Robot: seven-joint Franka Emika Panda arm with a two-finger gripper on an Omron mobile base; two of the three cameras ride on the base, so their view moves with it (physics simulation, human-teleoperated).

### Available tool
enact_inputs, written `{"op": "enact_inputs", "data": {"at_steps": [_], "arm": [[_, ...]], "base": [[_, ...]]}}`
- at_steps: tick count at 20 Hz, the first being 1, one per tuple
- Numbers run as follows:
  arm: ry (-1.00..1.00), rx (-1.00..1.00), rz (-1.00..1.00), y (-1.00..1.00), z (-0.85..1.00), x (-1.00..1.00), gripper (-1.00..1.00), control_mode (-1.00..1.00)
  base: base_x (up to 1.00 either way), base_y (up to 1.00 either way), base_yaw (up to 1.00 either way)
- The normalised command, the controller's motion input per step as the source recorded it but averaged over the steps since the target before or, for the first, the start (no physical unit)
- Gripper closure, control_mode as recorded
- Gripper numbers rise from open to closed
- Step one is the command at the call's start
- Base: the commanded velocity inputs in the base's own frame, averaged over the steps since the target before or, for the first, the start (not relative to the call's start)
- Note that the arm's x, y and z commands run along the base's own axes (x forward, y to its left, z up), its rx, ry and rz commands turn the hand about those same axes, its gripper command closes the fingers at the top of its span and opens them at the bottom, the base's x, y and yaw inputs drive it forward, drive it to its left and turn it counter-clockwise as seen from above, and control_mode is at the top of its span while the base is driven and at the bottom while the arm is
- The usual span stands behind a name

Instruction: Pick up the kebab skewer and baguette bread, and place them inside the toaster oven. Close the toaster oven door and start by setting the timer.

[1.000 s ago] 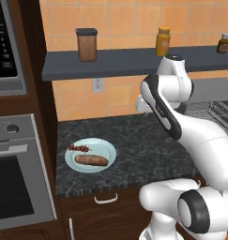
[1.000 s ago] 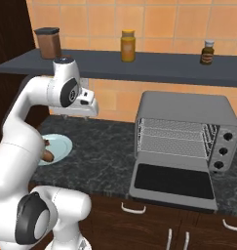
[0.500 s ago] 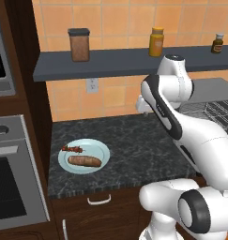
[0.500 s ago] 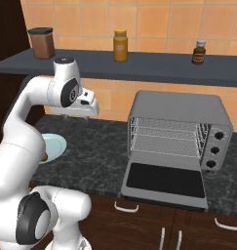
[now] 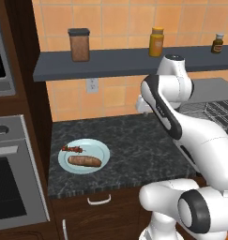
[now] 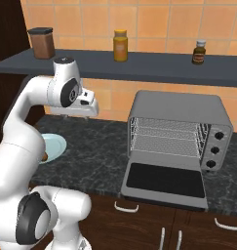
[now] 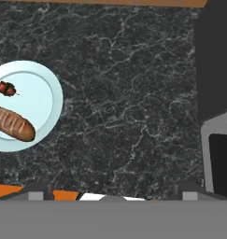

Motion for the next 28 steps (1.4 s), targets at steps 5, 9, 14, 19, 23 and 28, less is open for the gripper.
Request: {"op": "enact_inputs", "data": {"at_steps": [5,9,14,19,23,28], "arm": [[-0.05,0.05,0.02,-0.40,-0.13,-0.22,-1.00,-1.00],[-0.12,0.11,0.30,-1.00,-0.25,-0.06,-1.00,-1.00],[-0.22,0.01,0.40,-0.99,-0.16,-0.01,-1.00,-1.00],[-0.29,0.00,0.40,-0.90,-0.29,-0.04,-1.00,-1.00],[-0.37,-0.01,0.27,-0.57,-0.36,-0.02,-1.00,-1.00],[-0.43,-0.01,0.21,-0.60,-0.26,-0.04,-1.00,-1.00]], "base": [[0.00,0.00,0.00],[0.00,0.00,0.00],[0.00,0.00,0.00],[0.00,0.00,0.00],[0.00,0.00,0.00],[0.00,0.00,0.00]]}}
